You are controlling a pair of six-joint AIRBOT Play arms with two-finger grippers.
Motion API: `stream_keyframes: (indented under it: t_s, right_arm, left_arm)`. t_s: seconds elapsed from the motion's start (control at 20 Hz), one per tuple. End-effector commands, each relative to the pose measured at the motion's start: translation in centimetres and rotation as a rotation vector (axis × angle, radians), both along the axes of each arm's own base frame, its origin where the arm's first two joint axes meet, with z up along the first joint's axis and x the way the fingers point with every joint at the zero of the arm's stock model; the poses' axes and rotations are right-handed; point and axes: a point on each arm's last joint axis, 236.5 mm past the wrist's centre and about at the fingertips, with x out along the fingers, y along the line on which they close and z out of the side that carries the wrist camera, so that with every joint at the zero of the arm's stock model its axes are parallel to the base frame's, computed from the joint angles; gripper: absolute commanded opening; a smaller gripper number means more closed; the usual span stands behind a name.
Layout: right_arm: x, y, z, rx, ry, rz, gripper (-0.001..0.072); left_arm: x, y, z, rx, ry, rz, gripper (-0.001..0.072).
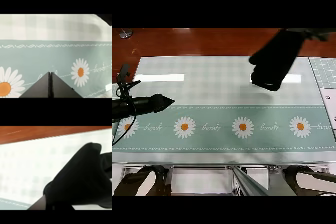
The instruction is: Fold the shirts.
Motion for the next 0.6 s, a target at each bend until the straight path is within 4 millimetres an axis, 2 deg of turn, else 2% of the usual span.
stream_keyframes:
  t_s: [0.0, 0.05, 0.15, 0.4, 0.55]
  right_arm:
    - [-3.3, -9.3, -1.3, -0.044, 0.156, -0.151, 0.0044]
    - [-4.5, -11.4, -1.9, -0.049, 0.202, -0.179, 0.0044]
    - [-6.5, -14.3, -2.7, -0.066, 0.258, -0.201, 0.0044]
    - [-11.0, -20.4, -4.4, -0.135, 0.388, -0.306, 0.0044]
    - [-13.2, -22.4, -4.1, -0.165, 0.378, -0.344, 0.0044]
  left_arm:
    - [0.0, 0.0, 0.0, 0.0, 0.002, -0.003, 0.0022]
    - [0.0, 0.0, 0.0, 0.0, 0.002, -0.003, 0.0023]
    - [0.0, 0.0, 0.0, 0.001, 0.002, -0.002, 0.0023]
    - [0.0, 0.0, 0.0, 0.001, 0.002, -0.002, 0.0023]
    - [0.2, 0.1, 0.0, 0.002, -0.005, 0.005, 0.0023]
